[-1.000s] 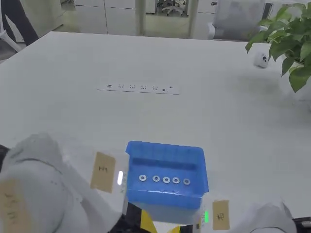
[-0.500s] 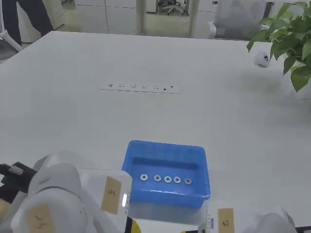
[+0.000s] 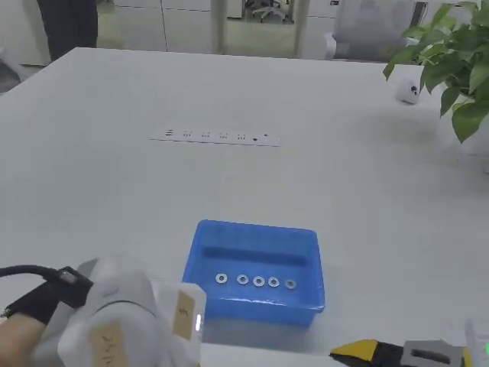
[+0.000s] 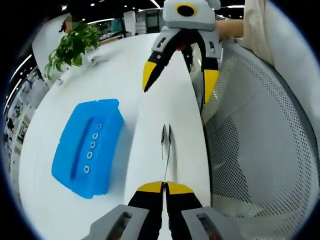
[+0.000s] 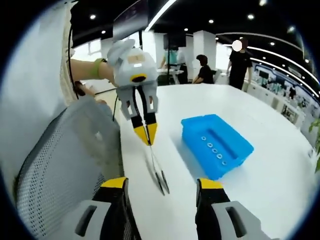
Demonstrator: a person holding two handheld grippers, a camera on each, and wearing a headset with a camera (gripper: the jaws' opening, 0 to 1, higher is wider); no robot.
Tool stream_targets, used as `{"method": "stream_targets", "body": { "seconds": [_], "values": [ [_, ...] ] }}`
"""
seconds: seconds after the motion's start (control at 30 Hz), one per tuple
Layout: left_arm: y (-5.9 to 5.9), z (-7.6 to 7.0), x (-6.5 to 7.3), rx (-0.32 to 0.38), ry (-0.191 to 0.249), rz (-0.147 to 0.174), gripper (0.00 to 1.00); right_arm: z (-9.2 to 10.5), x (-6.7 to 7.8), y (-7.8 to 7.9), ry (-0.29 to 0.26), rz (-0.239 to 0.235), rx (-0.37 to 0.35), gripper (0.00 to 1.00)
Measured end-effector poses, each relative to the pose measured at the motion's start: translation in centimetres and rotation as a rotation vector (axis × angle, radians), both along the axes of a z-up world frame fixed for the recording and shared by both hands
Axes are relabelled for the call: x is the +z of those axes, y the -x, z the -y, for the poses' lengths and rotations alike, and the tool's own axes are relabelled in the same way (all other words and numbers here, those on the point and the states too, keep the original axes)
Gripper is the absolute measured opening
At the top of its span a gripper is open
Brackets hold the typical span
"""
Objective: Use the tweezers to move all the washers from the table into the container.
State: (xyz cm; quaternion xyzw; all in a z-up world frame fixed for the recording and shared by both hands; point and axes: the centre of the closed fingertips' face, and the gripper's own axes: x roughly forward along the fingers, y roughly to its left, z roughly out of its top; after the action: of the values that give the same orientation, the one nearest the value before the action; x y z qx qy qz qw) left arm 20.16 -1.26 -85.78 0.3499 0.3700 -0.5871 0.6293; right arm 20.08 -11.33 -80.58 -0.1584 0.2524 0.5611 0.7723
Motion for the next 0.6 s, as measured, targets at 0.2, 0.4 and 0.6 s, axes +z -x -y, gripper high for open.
{"method": "stream_targets", "body": {
  "seconds": [0.2,0.4,0.6],
  "values": [
    [0.1,-0.1,-0.8,-0.006,-0.028,-0.020,0.00,2.3,0.2,-1.1,-0.010,0.017,-0.143,0.60],
    [0.1,-0.2,-1.6,-0.023,-0.070,-0.015,0.00,4.1,2.0,-2.3,-0.140,0.028,-0.327,0.72],
    [0.3,-0.4,-2.3,-0.018,-0.097,-0.032,0.00,6.7,4.0,-3.8,-0.251,0.095,-0.531,0.85]
  ]
}}
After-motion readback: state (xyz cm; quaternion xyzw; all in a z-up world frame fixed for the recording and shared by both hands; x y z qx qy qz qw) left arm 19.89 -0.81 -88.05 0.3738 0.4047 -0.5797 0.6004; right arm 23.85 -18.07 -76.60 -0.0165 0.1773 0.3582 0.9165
